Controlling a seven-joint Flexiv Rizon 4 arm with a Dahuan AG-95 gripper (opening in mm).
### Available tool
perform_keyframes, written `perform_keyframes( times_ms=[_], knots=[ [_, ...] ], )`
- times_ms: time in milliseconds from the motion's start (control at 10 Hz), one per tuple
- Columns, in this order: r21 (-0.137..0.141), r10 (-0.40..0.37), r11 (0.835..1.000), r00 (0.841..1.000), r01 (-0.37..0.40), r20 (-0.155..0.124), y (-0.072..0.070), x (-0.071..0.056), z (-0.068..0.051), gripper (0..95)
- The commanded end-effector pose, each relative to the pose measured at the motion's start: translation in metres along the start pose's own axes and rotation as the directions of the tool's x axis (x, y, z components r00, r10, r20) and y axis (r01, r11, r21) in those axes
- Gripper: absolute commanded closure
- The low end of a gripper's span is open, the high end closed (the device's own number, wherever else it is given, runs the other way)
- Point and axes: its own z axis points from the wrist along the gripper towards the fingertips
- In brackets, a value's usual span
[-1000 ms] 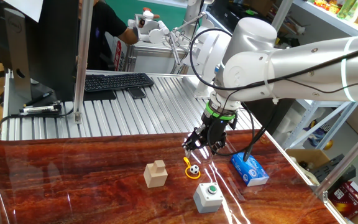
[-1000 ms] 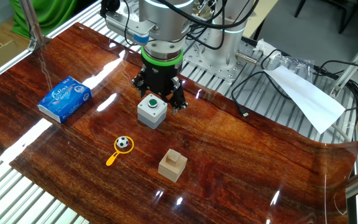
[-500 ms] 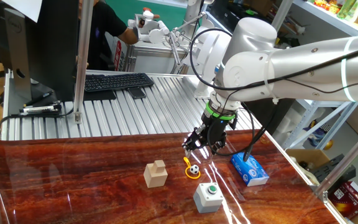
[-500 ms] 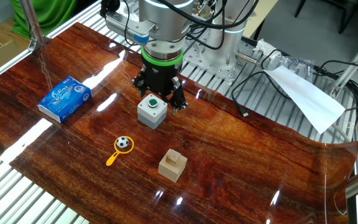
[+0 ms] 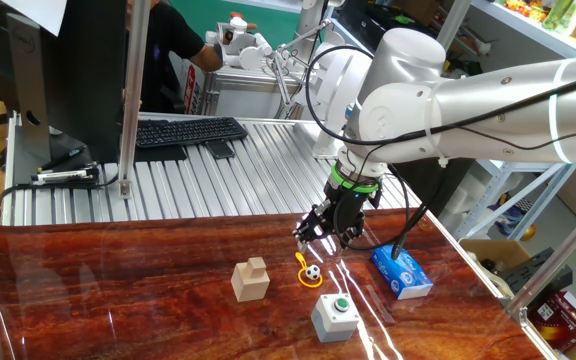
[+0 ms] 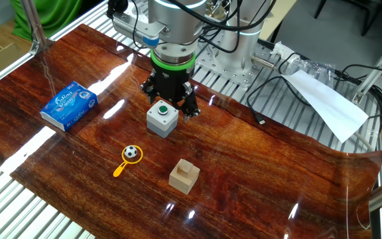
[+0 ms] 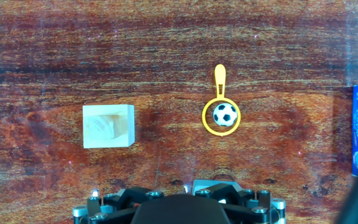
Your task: Remove the bubble ring from the ball
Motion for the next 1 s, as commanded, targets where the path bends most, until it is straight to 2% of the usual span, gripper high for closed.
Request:
perform_keyframes(
  times_ms=[100,200,1000],
  knots=[
    [0.000,0.000,1.000,1.000,0.000,0.000,0.0000,0.0000,0.0000,0.0],
    [0.058,0.164,0.985,0.986,-0.165,0.025,0.0000,0.0000,0.0000,95.0],
    [0.057,0.166,0.984,0.986,-0.167,0.025,0.0006,0.0030,0.0016,95.0]
  ],
)
